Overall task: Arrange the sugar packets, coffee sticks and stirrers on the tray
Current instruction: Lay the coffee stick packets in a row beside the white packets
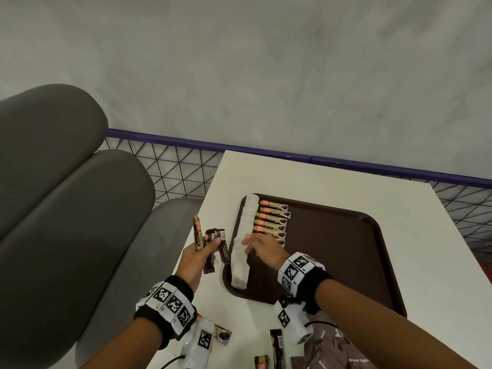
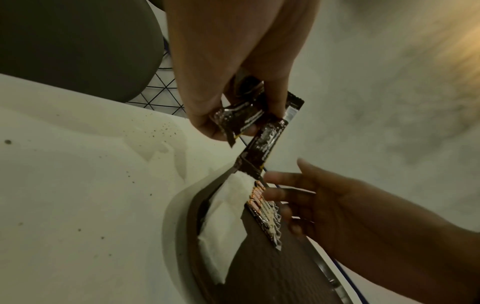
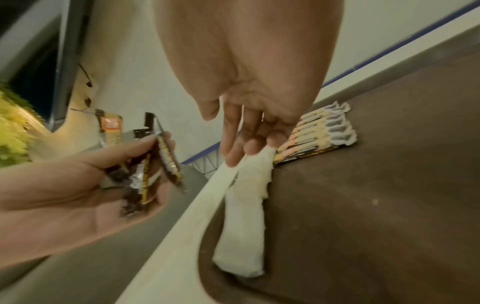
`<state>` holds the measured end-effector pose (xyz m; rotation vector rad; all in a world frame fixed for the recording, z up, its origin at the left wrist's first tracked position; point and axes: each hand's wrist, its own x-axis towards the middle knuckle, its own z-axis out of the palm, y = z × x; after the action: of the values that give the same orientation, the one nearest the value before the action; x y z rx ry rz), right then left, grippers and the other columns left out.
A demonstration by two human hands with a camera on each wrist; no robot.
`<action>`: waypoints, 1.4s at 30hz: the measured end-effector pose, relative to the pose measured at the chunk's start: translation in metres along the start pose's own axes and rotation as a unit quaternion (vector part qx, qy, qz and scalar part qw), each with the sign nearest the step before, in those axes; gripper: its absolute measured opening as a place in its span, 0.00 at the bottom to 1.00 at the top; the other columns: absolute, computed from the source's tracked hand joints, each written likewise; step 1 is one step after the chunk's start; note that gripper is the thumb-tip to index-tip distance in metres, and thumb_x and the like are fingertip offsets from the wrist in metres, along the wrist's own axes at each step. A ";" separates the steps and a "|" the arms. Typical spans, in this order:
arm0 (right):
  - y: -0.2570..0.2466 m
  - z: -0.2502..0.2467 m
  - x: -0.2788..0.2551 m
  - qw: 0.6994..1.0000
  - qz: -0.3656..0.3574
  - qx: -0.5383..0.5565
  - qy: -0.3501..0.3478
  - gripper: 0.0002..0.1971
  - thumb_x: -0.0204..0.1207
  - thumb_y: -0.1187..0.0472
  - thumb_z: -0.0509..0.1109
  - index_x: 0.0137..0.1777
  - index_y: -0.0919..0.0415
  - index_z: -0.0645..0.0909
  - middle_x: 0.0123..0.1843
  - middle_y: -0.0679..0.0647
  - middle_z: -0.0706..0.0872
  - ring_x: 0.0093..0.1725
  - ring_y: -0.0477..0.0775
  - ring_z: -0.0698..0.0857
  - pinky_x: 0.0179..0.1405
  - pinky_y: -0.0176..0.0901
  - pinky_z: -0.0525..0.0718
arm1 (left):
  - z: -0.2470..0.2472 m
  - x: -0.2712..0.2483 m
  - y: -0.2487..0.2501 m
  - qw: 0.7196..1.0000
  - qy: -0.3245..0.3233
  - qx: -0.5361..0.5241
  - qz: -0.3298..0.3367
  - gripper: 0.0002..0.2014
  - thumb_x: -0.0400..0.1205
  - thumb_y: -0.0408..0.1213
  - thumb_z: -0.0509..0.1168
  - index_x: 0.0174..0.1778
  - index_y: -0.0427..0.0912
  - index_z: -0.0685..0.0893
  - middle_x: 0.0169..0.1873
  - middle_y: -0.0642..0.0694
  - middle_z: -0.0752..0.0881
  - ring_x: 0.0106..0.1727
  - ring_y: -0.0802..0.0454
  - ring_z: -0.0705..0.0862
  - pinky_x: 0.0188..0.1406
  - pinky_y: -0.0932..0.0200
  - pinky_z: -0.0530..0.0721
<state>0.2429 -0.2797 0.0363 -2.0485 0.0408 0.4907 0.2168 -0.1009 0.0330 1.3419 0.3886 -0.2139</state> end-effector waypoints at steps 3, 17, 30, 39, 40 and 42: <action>-0.018 0.013 -0.007 0.996 0.040 0.025 -0.072 0.26 0.85 0.49 0.49 0.60 0.68 0.81 0.45 0.56 0.87 0.34 0.42 0.78 0.34 0.30 0.75 | 0.004 -0.004 0.003 1.000 -0.024 0.001 0.014 0.07 0.79 0.37 0.68 0.50 0.40 0.87 0.48 0.41 0.90 0.52 0.48 0.86 0.52 0.55 0.79; -0.021 0.021 -0.026 0.973 0.002 0.189 -0.135 0.03 0.81 0.59 0.63 0.47 0.57 0.76 0.44 0.52 0.85 0.36 0.46 0.78 0.32 0.33 0.75 | 0.005 -0.012 0.009 0.997 -0.062 -0.039 0.007 0.14 0.81 0.38 0.65 0.58 0.34 0.85 0.51 0.35 0.89 0.48 0.43 0.87 0.45 0.55 0.85; 0.003 0.009 -0.015 0.990 -0.094 0.087 0.063 0.17 0.65 0.69 0.77 0.40 0.50 0.73 0.43 0.50 0.78 0.44 0.48 0.76 0.46 0.39 0.75 | 0.002 -0.006 0.011 0.997 -0.024 -0.073 -0.005 0.06 0.77 0.35 0.70 0.47 0.37 0.85 0.32 0.46 0.83 0.25 0.57 0.73 0.16 0.67 0.71; 0.010 -0.009 -0.022 0.984 -0.003 0.177 0.029 0.05 0.75 0.59 0.71 0.48 0.56 0.78 0.43 0.51 0.82 0.37 0.44 0.77 0.34 0.32 0.77 | 0.006 -0.002 0.007 0.998 0.004 -0.068 0.009 0.04 0.77 0.27 0.69 0.46 0.36 0.85 0.32 0.44 0.79 0.28 0.55 0.72 0.17 0.67 0.72; 0.012 -0.011 -0.023 0.980 0.005 0.194 0.032 0.03 0.76 0.61 0.70 0.46 0.57 0.79 0.41 0.51 0.82 0.34 0.44 0.76 0.31 0.31 0.77 | 0.007 -0.002 0.006 0.998 0.005 -0.066 0.008 0.04 0.77 0.27 0.68 0.46 0.36 0.85 0.32 0.44 0.78 0.28 0.54 0.72 0.18 0.67 0.72; 0.016 -0.015 -0.021 0.974 0.014 0.222 0.031 0.03 0.75 0.67 0.69 0.44 0.59 0.81 0.38 0.51 0.83 0.32 0.44 0.76 0.28 0.29 0.77 | 0.010 -0.001 0.004 0.998 0.005 -0.063 0.007 0.04 0.78 0.27 0.68 0.47 0.36 0.85 0.32 0.44 0.78 0.29 0.54 0.72 0.18 0.67 0.72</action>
<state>0.2243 -0.3041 0.0370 -1.6236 0.1991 0.3929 0.2190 -0.1098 0.0390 1.2211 0.3948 -0.1692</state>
